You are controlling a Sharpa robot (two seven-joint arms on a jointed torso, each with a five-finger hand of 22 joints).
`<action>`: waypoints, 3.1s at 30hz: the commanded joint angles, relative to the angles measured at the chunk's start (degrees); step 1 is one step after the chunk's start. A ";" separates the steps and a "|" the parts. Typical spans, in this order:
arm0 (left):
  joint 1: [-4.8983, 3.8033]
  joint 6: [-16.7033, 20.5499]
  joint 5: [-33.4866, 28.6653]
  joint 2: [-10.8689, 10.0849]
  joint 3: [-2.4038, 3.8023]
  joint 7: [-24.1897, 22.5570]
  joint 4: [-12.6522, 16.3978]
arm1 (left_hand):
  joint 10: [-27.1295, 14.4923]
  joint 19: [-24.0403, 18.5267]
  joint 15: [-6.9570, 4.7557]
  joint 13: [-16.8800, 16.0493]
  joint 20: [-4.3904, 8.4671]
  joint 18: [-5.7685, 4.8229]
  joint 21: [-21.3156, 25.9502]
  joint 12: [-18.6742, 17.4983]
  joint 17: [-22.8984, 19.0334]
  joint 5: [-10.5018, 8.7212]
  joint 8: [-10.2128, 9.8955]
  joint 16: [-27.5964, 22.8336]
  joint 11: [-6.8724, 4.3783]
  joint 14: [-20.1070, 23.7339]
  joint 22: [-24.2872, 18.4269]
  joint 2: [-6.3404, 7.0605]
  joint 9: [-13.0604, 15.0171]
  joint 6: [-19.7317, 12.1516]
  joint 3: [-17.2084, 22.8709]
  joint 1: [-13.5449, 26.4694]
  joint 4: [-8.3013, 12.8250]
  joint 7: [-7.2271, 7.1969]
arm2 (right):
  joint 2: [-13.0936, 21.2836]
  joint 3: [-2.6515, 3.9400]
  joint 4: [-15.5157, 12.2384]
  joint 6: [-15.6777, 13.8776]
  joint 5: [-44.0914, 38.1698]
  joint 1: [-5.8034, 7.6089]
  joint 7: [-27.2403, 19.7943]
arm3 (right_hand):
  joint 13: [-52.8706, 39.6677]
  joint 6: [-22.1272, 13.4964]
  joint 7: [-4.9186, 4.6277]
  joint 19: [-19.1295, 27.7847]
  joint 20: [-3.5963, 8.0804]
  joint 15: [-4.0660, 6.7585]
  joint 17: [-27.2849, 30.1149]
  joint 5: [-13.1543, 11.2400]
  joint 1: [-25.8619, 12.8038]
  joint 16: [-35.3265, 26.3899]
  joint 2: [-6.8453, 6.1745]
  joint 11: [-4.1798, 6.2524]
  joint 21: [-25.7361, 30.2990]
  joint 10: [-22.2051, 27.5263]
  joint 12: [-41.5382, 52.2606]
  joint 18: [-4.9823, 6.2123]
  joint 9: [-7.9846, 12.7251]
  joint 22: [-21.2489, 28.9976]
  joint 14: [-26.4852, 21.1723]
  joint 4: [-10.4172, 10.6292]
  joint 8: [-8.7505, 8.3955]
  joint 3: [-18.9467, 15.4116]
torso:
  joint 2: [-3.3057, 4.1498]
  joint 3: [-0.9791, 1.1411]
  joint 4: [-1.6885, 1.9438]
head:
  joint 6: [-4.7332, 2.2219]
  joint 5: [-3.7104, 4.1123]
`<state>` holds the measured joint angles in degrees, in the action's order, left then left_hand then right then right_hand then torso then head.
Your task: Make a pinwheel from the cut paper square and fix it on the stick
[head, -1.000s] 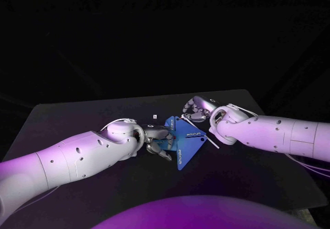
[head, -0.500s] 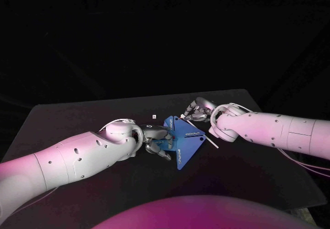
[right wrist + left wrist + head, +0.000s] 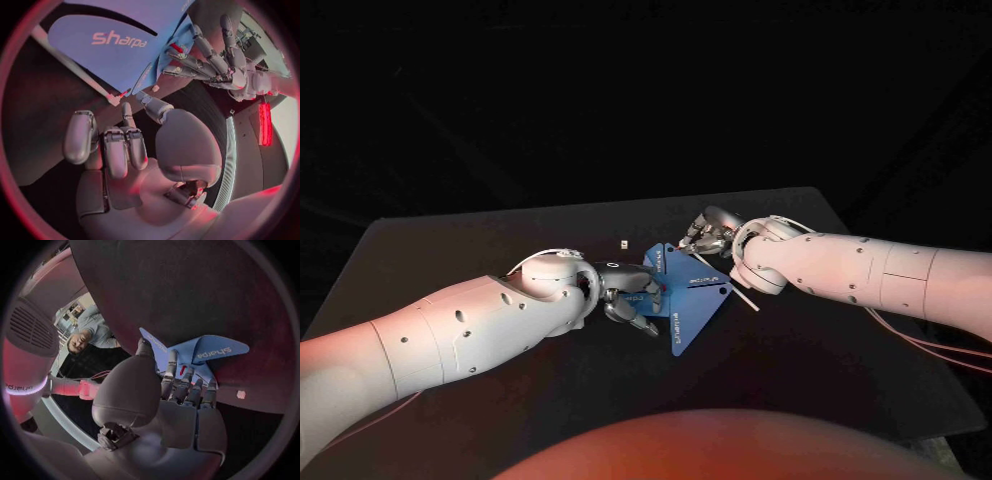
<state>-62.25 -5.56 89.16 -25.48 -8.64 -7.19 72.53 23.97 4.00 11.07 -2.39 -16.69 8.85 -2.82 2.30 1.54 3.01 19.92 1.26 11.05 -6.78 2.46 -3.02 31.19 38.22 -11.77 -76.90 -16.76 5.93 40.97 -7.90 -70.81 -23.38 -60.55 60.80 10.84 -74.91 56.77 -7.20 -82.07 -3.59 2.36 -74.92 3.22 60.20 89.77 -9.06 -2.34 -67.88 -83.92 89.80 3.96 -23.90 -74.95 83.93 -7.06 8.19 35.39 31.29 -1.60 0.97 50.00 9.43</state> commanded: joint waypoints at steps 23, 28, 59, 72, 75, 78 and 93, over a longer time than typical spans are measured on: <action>0.11 -2.93 -0.05 -0.40 -0.10 0.77 0.09 | 0.08 -0.19 -0.30 0.00 0.01 0.76 -0.20 0.03 0.06 -0.28 -0.69 0.06 0.39 -0.11 0.06 -0.82 -0.58 0.85 -0.82 -0.02 0.01 -0.52 | -1.29 -0.13 1.46 4.63 -2.11 -1.01 4.53 | -15.09 -0.34 0.12 -0.11 -0.44 -0.41 -15.08 -0.21 -1.38 0.23 -0.46 -0.13 0.34 -6.08 0.20 0.75 0.24 -3.75 6.07 2.28 -0.26 -3.69 | -0.06 0.07 -0.08 | 0.00 -0.24; 0.11 -3.23 -0.05 -0.43 -0.11 0.91 0.10 | -0.02 -0.18 -0.22 0.01 0.00 0.73 -0.20 0.02 0.07 -0.28 -0.91 0.06 0.56 -0.12 0.07 -1.02 -0.85 1.13 -1.01 -0.10 0.01 -0.69 | -1.36 -0.13 2.07 4.46 -2.11 -1.02 4.79 | -15.09 -0.57 0.10 -0.13 -0.47 -0.45 -15.08 -0.25 -1.64 0.23 -0.57 -0.14 0.37 -6.08 0.20 0.75 0.34 -3.76 6.07 2.77 -0.42 -4.35 | -0.04 0.05 -0.11 | 0.00 -0.33; 0.11 -3.33 -0.05 -0.44 -0.11 1.05 0.17 | -0.45 -0.18 -0.09 0.06 -0.03 0.65 -0.20 -0.04 0.08 -0.28 -1.23 0.05 0.85 -0.12 0.07 -1.28 -1.26 1.69 -1.34 -0.32 0.04 -0.78 | -1.93 -0.13 2.57 8.04 2.11 -1.02 2.13 | -15.09 0.99 0.74 -0.55 -0.27 -0.12 -15.08 -0.18 -0.96 0.23 1.22 0.38 -0.10 -6.08 0.20 0.62 0.27 -4.32 6.07 6.29 0.20 -7.11 | -0.05 0.05 -0.09 | 0.00 -0.35; 0.11 -3.51 -0.05 -0.40 -0.11 1.04 0.11 | -0.47 -0.18 -0.05 0.06 -0.04 0.63 -0.20 -0.04 0.07 -0.28 -1.32 0.04 0.90 -0.10 0.07 -1.29 -1.36 1.76 -1.43 -0.36 0.04 -0.75 | -2.38 -0.13 3.28 4.76 2.30 -1.02 0.63 | -15.09 3.15 1.51 -0.84 0.22 0.45 -15.08 -0.02 3.50 0.23 2.18 1.03 -0.61 -6.08 0.20 0.51 -0.53 -4.79 6.07 3.64 1.39 -4.82 | -0.01 0.09 -0.06 | 0.00 -0.41; 0.11 -3.61 -0.05 -0.40 -0.11 1.05 0.10 | -0.47 -0.18 -0.05 0.06 -0.04 0.63 -0.20 -0.04 0.07 -0.28 -1.32 0.04 0.90 -0.10 0.07 -1.29 -1.36 1.76 -1.43 -0.36 0.04 -0.75 | -2.67 -0.12 4.03 5.59 3.00 -1.01 0.45 | -15.09 3.34 1.52 -0.83 0.32 0.56 -15.08 -0.11 3.48 0.23 1.66 1.07 -0.53 -6.08 0.20 0.52 -0.73 -4.79 6.07 3.35 1.54 -5.04 | 0.02 0.10 -0.07 | 0.00 -0.48; 0.11 -3.65 -0.05 -0.39 -0.12 1.06 0.10 | -0.47 -0.18 -0.03 0.06 -0.04 0.61 -0.20 -0.03 0.07 -0.28 -1.36 0.04 0.91 -0.11 0.07 -1.31 -1.41 1.82 -1.48 -0.38 0.03 -0.72 | -2.91 -0.12 4.75 6.49 3.74 -0.98 0.40 | -15.09 3.27 1.46 -0.84 0.36 0.57 -15.08 -0.14 3.11 0.23 1.37 1.03 -0.53 -6.08 0.20 0.51 -0.78 -4.82 6.07 3.47 1.50 -5.30 | 0.06 0.08 -0.08 | 0.00 -0.49; 0.10 -3.66 -0.05 -0.35 -0.12 1.12 0.16 | -0.47 -0.18 -0.03 0.06 -0.04 0.61 -0.20 -0.03 0.07 -0.28 -1.36 0.04 0.91 -0.11 0.07 -1.31 -1.41 1.82 -1.48 -0.38 0.03 -0.72 | -4.12 -0.10 6.70 8.73 5.36 -0.66 0.09 | -15.09 2.72 1.27 -0.84 0.37 0.49 -15.08 -0.10 1.84 0.23 0.42 0.87 -0.42 -6.08 0.20 0.50 -0.90 -4.86 6.07 4.05 1.20 -6.37 | -0.02 0.06 -0.06 | 0.00 -0.58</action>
<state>-62.39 -7.01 88.90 -25.86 -8.52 -6.89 72.76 23.55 4.00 11.08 -2.28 -16.69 8.83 -2.78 2.12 1.55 3.01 18.92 1.26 11.44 -6.77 2.46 -3.76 29.83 39.74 -12.87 -77.20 -16.75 5.21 37.08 -7.89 -64.07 -16.86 -55.69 60.30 11.44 -74.90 59.64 -5.88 -82.69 -3.38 2.58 -74.90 3.22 62.38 89.77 -8.24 -1.73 -68.21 -84.13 89.80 3.95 -24.85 -74.94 84.14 -2.97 9.77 29.31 31.37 -1.52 0.90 50.00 8.88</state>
